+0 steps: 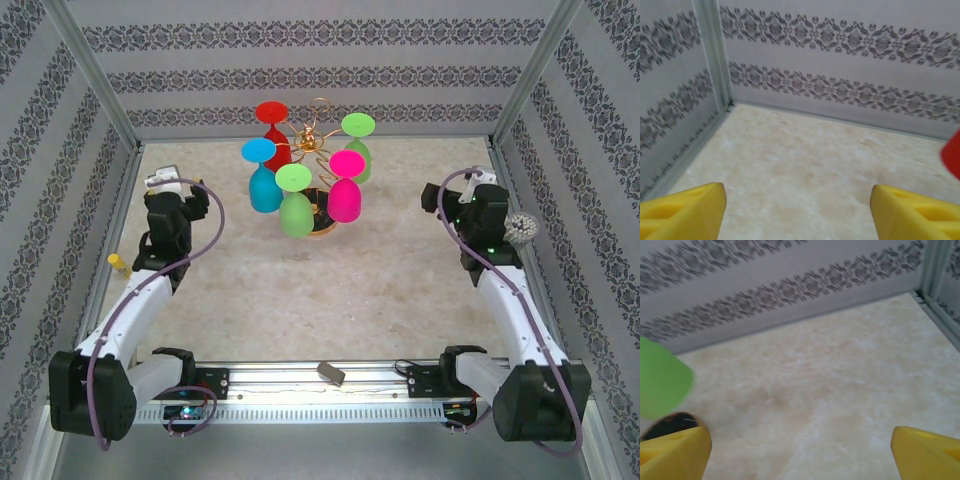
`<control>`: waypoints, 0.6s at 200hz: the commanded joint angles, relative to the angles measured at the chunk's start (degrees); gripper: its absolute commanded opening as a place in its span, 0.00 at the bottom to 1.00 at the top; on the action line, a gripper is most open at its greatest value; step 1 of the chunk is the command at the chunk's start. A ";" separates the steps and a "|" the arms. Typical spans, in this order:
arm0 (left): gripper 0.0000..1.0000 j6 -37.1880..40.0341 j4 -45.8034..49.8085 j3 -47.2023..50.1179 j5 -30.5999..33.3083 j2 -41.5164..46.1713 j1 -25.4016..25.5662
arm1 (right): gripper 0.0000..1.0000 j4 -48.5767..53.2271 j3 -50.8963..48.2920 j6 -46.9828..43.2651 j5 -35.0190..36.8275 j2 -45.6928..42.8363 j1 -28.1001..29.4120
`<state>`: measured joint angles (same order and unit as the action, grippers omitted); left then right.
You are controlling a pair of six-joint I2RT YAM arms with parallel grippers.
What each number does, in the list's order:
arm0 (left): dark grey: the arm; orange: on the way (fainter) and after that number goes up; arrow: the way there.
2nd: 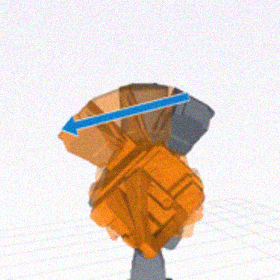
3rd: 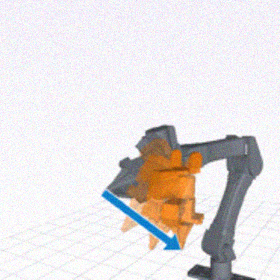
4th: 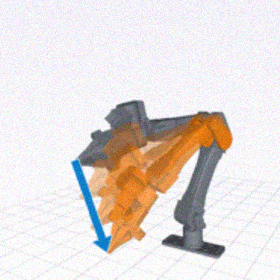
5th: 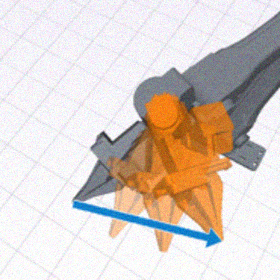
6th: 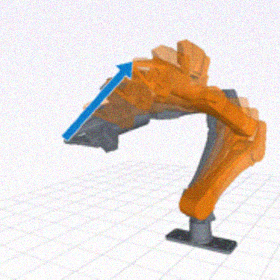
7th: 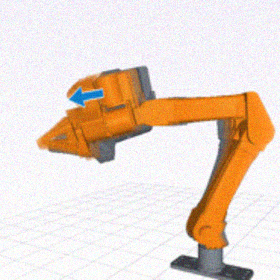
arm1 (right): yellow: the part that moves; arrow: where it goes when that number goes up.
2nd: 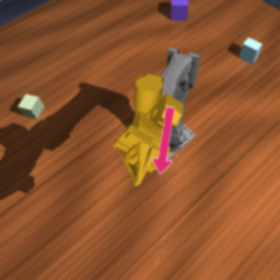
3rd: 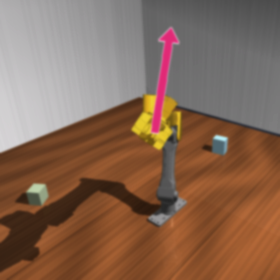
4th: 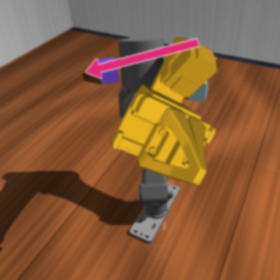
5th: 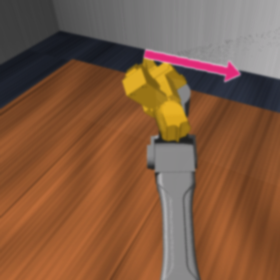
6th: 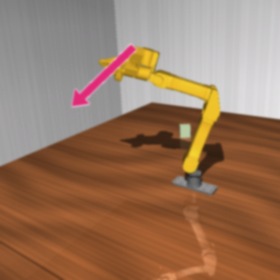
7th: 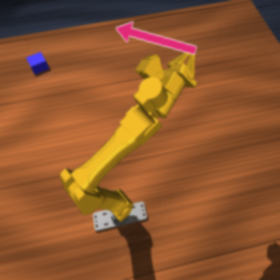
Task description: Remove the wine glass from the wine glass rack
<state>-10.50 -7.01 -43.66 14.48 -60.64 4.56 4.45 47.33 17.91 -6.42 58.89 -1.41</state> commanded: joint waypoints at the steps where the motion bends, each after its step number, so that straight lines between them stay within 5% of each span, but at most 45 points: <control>1: 0.74 -9.84 17.87 -4.13 -6.94 3.86 0.62 | 0.89 8.33 4.56 5.72 -9.18 -0.59 -0.26; 57: 0.71 -15.17 32.13 -9.26 -17.62 11.57 0.76 | 0.65 9.79 11.34 15.09 -28.36 0.73 0.29; 120: 0.71 -12.13 44.61 -18.12 -24.62 12.73 2.97 | 0.59 7.98 17.17 20.12 -32.95 5.51 8.62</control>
<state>-23.44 30.13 -58.41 -6.11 -48.58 6.15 13.56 61.65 35.07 -35.88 62.54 4.34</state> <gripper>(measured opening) 0.709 0.598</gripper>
